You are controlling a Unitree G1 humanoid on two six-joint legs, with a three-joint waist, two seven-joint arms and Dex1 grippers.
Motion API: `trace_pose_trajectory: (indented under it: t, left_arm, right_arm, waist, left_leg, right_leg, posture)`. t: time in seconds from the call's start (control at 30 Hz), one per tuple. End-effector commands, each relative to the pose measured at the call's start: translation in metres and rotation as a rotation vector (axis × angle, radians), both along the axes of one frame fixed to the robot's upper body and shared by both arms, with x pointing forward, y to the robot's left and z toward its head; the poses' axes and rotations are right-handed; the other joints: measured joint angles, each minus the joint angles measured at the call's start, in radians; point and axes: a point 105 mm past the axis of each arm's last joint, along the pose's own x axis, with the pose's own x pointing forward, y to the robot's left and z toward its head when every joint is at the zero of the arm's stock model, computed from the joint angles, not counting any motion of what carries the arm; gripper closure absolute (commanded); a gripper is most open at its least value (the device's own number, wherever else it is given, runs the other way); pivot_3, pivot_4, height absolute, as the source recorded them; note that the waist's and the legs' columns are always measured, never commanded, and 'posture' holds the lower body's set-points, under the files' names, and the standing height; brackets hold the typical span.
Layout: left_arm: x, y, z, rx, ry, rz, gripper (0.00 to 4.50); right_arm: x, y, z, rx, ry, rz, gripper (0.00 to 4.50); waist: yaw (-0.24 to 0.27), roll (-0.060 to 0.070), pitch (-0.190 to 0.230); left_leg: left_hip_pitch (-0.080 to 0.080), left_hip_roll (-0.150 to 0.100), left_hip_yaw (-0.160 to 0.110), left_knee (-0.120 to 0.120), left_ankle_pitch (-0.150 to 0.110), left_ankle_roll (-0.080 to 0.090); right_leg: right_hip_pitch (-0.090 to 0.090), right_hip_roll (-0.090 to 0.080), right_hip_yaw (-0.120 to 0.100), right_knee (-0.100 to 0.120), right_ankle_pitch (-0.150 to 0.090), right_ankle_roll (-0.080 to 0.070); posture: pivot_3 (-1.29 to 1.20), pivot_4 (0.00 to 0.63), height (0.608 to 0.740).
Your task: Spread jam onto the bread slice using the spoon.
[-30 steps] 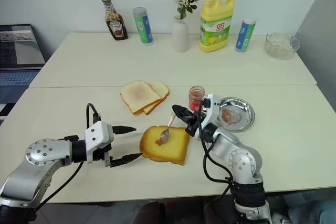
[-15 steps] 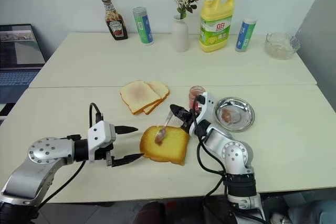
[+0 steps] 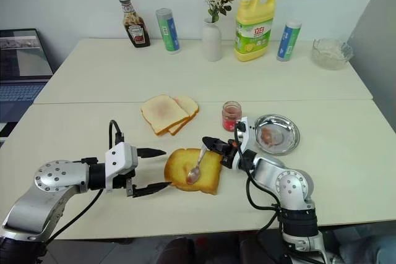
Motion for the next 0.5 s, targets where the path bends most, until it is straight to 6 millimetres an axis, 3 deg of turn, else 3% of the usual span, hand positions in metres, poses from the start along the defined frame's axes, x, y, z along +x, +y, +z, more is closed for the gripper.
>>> trace_pose_trajectory:
  t: [0.03, 0.37, 0.5]
  left_arm:
    - [0.0, -0.003, 0.009, 0.001, -0.032, -0.022, 0.0]
    - [-0.004, 0.002, 0.006, 0.016, -0.009, -0.016, 0.0]
    - [-0.006, 0.001, 0.005, 0.016, -0.005, -0.019, 0.0]
  right_arm:
    - [-0.004, 0.002, 0.019, 0.064, -0.036, 0.022, 4.49]
    - [0.038, 0.001, 0.03, 0.063, -0.1, -0.187, 4.49]
    - [0.034, 0.009, 0.027, 0.065, -0.096, -0.147, 4.49]
  waist:
    - [0.0, 0.0, 0.0]
    - [0.0, 0.0, 0.0]
    - [0.0, 0.0, 0.0]
  left_leg:
    - [0.0, 0.0, 0.0, 0.0, 0.0, 0.0]
    - [0.0, 0.0, 0.0, 0.0, 0.0, 0.0]
    - [0.0, 0.0, 0.0, 0.0, 0.0, 0.0]
  right_leg:
    - [0.0, 0.0, 0.0, 0.0, 0.0, 0.0]
    - [0.0, 0.0, 0.0, 0.0, 0.0, 0.0]
    - [0.0, 0.0, 0.0, 0.0, 0.0, 0.0]
  posture:
    - [0.0, 0.15, 0.74]
    - [0.0, 0.15, 0.74]
    - [0.0, 0.15, 0.74]
